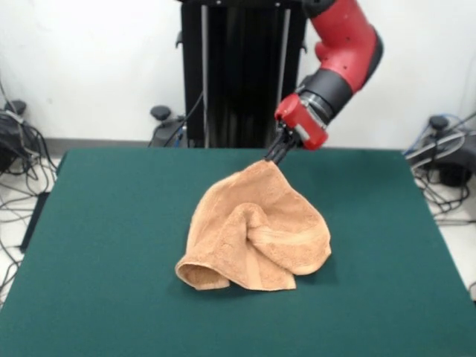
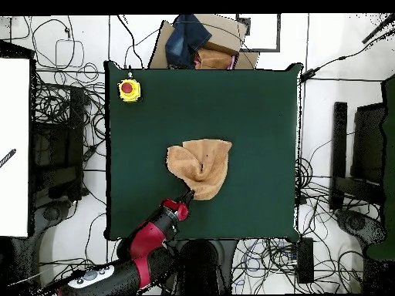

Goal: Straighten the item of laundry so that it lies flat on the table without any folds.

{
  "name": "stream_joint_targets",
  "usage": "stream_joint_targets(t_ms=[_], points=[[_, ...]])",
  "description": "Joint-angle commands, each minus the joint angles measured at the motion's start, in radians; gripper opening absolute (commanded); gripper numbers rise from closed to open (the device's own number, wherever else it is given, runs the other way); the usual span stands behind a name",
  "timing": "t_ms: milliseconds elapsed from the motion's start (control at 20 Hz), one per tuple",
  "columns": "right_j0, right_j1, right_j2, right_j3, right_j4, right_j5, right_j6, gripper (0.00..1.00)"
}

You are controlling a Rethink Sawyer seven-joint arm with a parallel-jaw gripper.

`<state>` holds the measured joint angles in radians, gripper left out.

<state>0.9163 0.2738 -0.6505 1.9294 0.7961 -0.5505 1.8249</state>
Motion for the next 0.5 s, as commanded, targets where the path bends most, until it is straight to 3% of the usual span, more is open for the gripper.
stream_joint_targets(t_ms=[50, 500], points=[[-0.039, 0.013, 0.243, -0.111, -0.014, -0.083, 0.323, 0.0], [-0.046, -0.098, 0.326, -0.02, -0.077, -0.097, 0.358, 0.0]])
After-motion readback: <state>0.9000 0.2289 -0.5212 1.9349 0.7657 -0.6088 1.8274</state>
